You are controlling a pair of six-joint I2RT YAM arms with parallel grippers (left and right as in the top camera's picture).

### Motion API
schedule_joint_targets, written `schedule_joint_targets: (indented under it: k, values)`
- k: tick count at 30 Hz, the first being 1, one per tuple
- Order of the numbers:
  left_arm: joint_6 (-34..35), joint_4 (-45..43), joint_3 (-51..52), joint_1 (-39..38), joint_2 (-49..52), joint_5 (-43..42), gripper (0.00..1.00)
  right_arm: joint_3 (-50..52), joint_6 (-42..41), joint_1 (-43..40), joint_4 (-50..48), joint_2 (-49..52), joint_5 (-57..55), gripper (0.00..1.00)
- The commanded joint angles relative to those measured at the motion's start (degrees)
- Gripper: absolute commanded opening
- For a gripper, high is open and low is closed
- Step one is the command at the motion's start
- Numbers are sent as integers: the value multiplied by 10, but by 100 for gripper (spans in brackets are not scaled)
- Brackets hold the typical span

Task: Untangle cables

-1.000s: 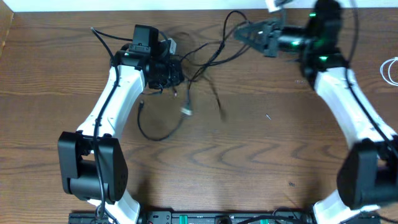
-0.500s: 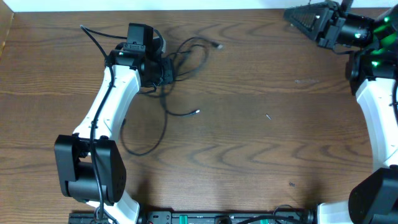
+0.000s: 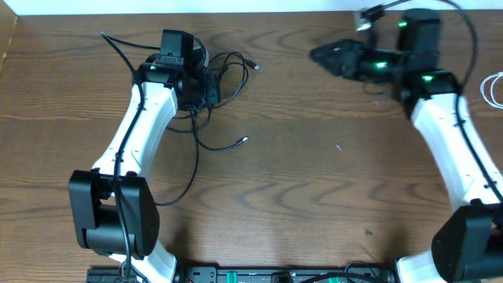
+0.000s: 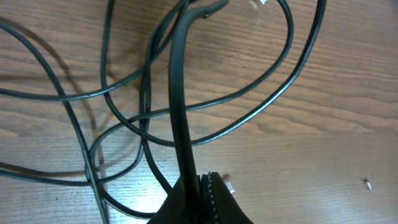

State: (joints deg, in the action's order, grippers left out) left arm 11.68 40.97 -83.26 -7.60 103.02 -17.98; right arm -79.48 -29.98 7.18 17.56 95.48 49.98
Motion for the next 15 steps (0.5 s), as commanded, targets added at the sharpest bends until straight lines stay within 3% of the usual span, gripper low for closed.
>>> schedule_joint_targets:
  k: [1,8,15]
  values:
    - [-9,-7,-2,0,-3,-46,7,-3,43,31,1,10,-117,62]
    - [4,-23,-2,0,-24,-152,8,-3,17,72,0,60,-132,64]
    - [78,-33,-2,-3,-37,-242,7,-3,1,91,-18,96,-119,66]
